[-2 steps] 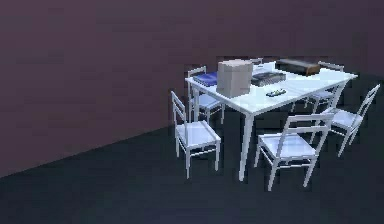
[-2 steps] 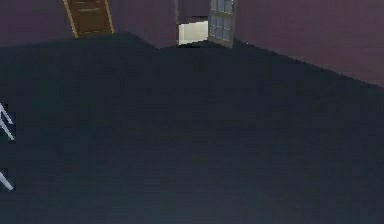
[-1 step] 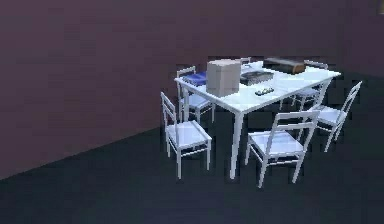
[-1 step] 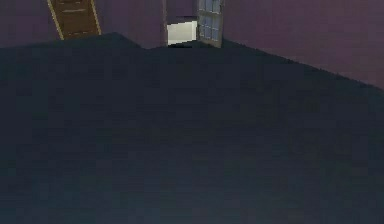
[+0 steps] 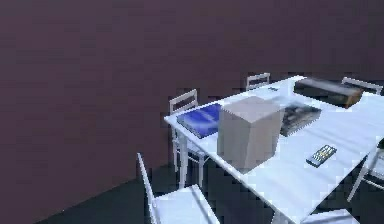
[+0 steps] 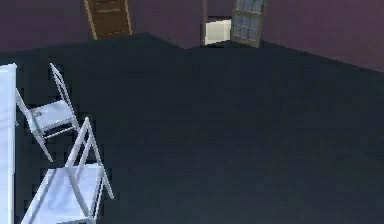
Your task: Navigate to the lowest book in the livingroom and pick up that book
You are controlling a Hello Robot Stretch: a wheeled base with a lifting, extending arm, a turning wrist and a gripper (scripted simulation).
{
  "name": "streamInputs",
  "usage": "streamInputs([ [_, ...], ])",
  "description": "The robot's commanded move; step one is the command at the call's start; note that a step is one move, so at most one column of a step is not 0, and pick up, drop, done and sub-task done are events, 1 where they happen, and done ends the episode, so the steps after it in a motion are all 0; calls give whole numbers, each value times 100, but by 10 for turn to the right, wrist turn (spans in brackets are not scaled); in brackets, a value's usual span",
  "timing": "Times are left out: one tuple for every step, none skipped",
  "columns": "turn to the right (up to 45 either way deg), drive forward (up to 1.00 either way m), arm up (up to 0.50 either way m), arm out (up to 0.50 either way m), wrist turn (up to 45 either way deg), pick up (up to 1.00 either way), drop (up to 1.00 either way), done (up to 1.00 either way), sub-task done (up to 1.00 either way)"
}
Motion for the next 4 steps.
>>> streamInputs([
  [-450,0,0,0,0,0,0,0,0],
  [-300,0,0,0,0,0,0,0,0],
  [0,35,0,0,0,0,0,0,0],
  [330,0,0,0,0,0,0,0,0],
])
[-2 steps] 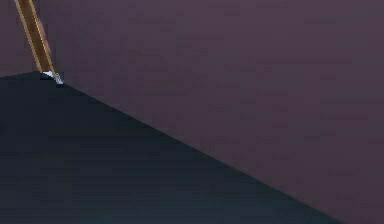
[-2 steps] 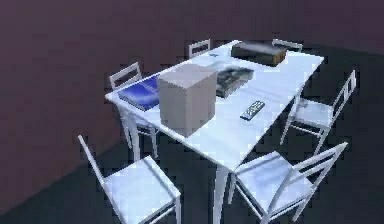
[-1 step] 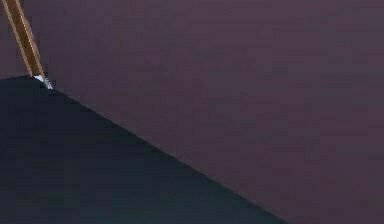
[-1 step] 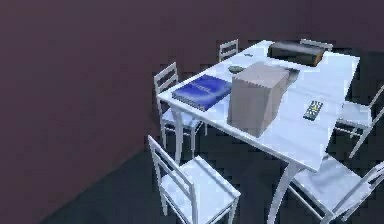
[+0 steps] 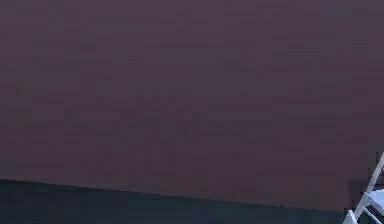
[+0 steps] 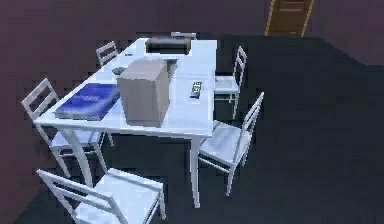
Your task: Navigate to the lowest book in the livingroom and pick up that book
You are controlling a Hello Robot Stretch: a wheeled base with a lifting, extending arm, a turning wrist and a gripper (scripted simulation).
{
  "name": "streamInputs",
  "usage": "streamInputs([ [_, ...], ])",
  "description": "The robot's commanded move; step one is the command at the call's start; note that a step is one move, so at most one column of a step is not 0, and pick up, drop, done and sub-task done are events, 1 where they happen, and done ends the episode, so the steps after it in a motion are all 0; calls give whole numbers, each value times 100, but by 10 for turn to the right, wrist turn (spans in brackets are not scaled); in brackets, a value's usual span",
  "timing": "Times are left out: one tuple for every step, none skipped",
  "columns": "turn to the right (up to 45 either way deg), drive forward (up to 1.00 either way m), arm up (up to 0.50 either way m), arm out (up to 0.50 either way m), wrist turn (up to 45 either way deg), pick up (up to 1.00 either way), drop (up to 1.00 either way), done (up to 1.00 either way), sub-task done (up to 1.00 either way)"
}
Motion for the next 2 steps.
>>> streamInputs([
  [0,90,0,0,0,0,0,0,0],
  [450,0,0,0,0,0,0,0,0],
])
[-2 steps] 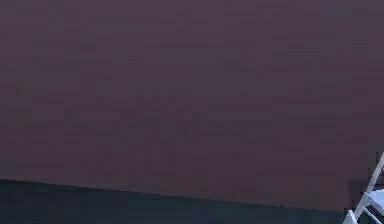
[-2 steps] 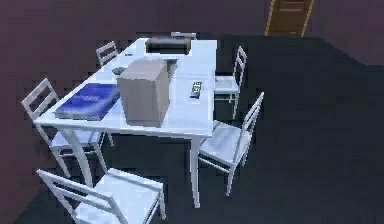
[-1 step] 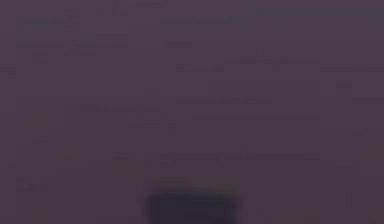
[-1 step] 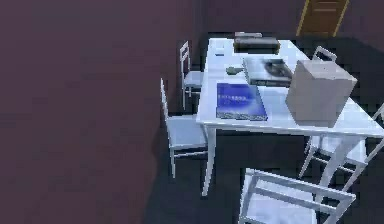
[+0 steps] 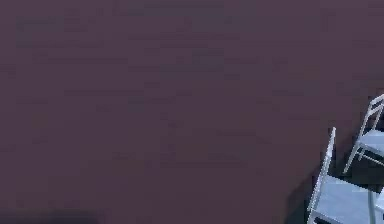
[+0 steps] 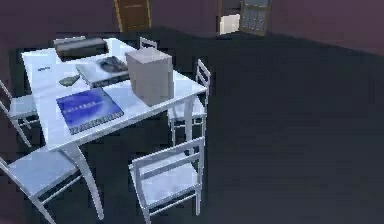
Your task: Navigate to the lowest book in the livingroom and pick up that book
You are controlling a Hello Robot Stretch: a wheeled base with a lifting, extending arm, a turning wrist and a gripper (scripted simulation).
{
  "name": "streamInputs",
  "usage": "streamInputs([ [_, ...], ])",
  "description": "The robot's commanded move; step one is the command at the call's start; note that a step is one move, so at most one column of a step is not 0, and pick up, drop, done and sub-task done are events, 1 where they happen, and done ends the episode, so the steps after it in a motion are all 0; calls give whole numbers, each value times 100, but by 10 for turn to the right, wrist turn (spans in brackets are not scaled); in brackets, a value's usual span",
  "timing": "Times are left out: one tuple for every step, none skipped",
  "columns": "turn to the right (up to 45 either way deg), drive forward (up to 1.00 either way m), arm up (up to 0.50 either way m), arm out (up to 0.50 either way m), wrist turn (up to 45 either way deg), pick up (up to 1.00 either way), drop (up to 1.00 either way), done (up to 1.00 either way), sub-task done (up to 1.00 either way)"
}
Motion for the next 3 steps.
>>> streamInputs([
  [450,0,0,0,0,0,0,0,0],
  [210,0,0,0,0,0,0,0,0],
  [0,20,0,0,0,0,0,0,0],
])
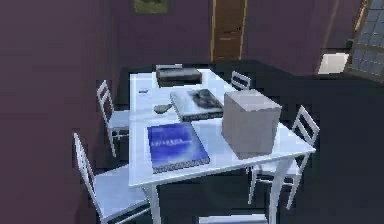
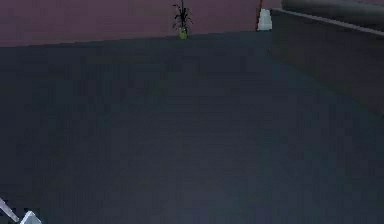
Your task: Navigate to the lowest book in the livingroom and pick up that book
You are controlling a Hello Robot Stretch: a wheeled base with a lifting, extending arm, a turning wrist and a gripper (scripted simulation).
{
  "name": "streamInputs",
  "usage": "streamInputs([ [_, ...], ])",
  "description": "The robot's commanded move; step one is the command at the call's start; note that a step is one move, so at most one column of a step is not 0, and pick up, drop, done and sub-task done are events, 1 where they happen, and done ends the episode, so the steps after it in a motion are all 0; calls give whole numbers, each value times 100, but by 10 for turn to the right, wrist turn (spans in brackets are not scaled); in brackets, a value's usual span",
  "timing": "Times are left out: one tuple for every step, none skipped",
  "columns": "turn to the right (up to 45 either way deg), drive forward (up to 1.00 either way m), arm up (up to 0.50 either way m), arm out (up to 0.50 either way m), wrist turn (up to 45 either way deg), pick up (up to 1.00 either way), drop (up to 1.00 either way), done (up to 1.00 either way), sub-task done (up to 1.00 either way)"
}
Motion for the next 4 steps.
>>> streamInputs([
  [450,0,0,0,0,0,0,0,0],
  [450,0,0,0,0,0,0,0,0],
  [300,0,0,0,0,0,0,0,0],
  [0,25,0,0,0,0,0,0,0],
])
